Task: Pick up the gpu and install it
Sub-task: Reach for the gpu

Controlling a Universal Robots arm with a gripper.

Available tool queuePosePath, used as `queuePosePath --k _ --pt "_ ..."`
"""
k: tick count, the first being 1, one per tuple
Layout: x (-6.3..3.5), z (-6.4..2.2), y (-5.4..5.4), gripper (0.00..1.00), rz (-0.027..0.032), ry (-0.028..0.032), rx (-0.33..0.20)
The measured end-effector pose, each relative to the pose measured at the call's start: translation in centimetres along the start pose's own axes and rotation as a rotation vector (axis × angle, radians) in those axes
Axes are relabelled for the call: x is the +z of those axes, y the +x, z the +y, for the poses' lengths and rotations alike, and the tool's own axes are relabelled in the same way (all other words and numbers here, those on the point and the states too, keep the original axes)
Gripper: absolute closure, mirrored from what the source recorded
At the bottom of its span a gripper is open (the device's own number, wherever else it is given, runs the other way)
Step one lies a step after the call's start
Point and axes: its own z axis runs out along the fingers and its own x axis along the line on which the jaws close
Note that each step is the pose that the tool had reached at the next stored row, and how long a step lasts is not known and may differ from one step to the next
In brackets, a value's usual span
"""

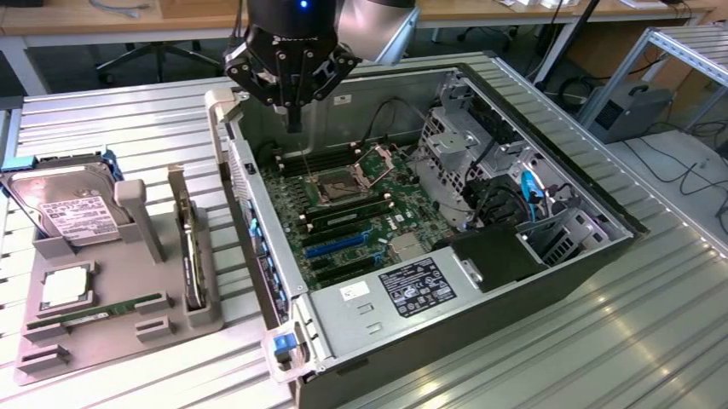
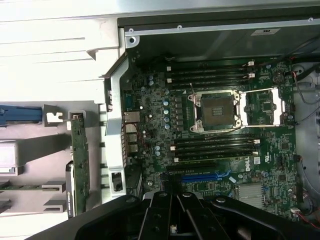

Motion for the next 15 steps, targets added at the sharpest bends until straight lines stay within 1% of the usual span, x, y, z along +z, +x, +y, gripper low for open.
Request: queuePosePath --k 15 --pt "-0.01 -0.03 0.33 0.89 0.0 0.0 0.0"
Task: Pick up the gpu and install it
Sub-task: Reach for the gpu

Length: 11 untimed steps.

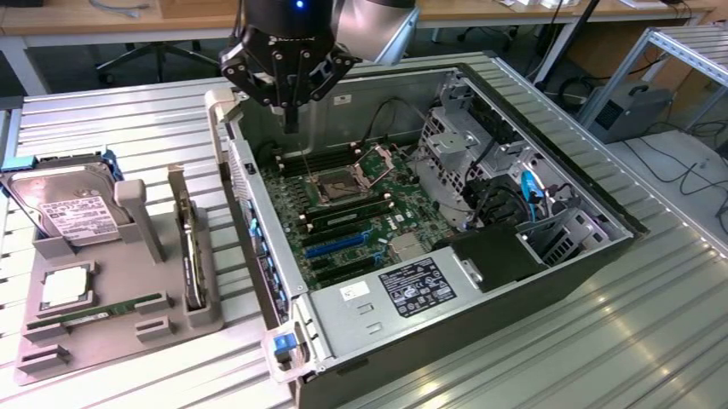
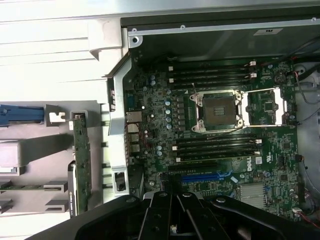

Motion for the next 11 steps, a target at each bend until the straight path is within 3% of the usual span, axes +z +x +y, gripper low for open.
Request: queuePosePath --k 11 --pt "-0.01 -0.02 0.27 0.89 0.0 -0.0001 0.0"
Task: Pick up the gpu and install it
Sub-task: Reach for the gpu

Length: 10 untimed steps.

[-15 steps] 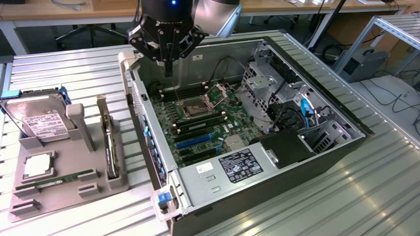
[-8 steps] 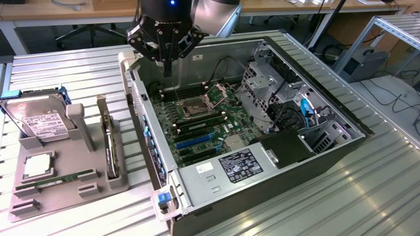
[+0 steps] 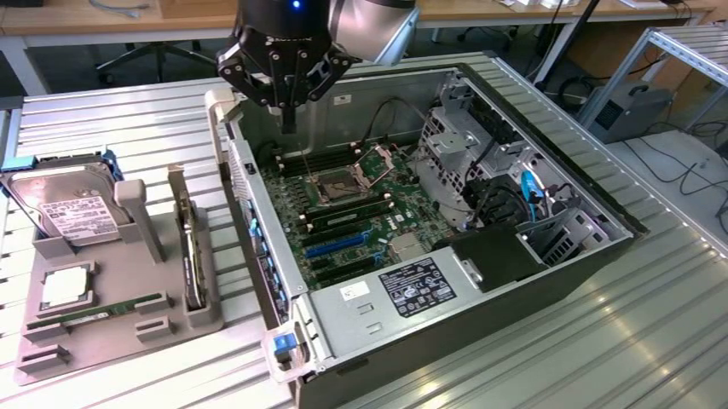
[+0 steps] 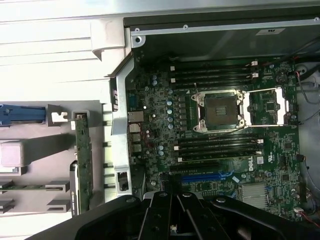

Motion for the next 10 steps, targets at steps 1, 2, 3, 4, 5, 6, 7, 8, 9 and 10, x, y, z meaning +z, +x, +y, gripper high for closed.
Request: queuePosePath --k 1,2,3,4,5,6,7,8,9,10 --pt "0.0 0.0 0.03 0.89 0.0 0.0 0.0" --pt "0.0 0.0 0.06 0.89 0.0 0.0001 0.0" --pt "0.0 -0.01 0.08 0.89 0.0 0.0 0.0" --pt "0.0 -0.01 0.1 0.89 0.0 0.0 0.0" --pt "-0.01 -0.01 0.13 0.89 0.0 0.0001 0.0" --pt "0.0 -0.01 0.15 0.89 0.0 0.0 0.0" --pt "-0.01 -0.02 0.21 0.89 0.0 0.0 0.0" --pt "-0.01 -0.02 0.26 0.89 0.0 0.0 0.0" --pt "-0.01 -0.02 0.28 0.89 0.0 0.0 0.0" --pt "-0.01 -0.02 0.31 0.89 0.0 0.0 0.0"
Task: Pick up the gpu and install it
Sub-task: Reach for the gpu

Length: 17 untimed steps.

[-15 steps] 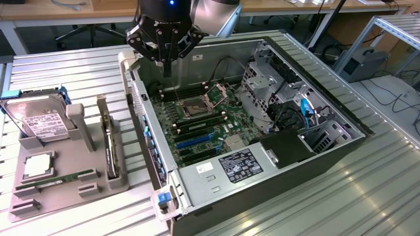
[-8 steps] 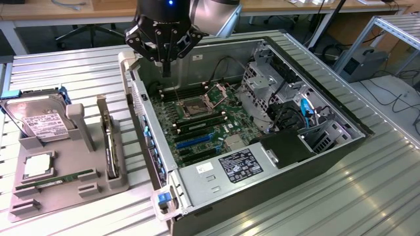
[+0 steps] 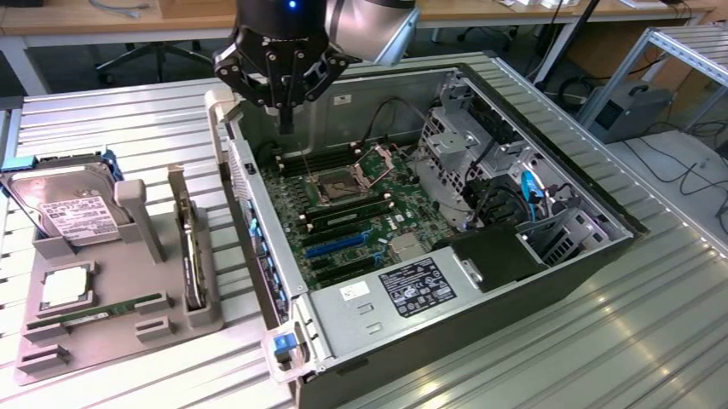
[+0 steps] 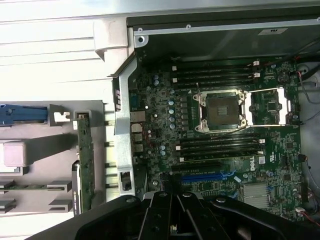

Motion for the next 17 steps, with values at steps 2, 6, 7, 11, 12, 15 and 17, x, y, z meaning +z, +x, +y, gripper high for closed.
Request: queuePosePath --k 2,6,7,11,12,15,17 --pt "0.0 0.0 0.05 0.89 0.0 0.0 0.0" --pt "0.0 -0.01 0.16 0.89 0.0 0.0 0.0" --pt "0.0 -0.01 0.19 0.89 0.0 0.0 0.0" --pt "-0.01 -0.02 0.3 0.89 0.0 0.0 0.0" --pt "-0.01 -0.02 0.32 0.89 0.0 0.0 0.0" --pt "-0.01 -0.03 0.39 0.89 0.0 0.0 0.0" --pt "-0.01 -0.03 0.44 0.89 0.0 0.0 0.0"
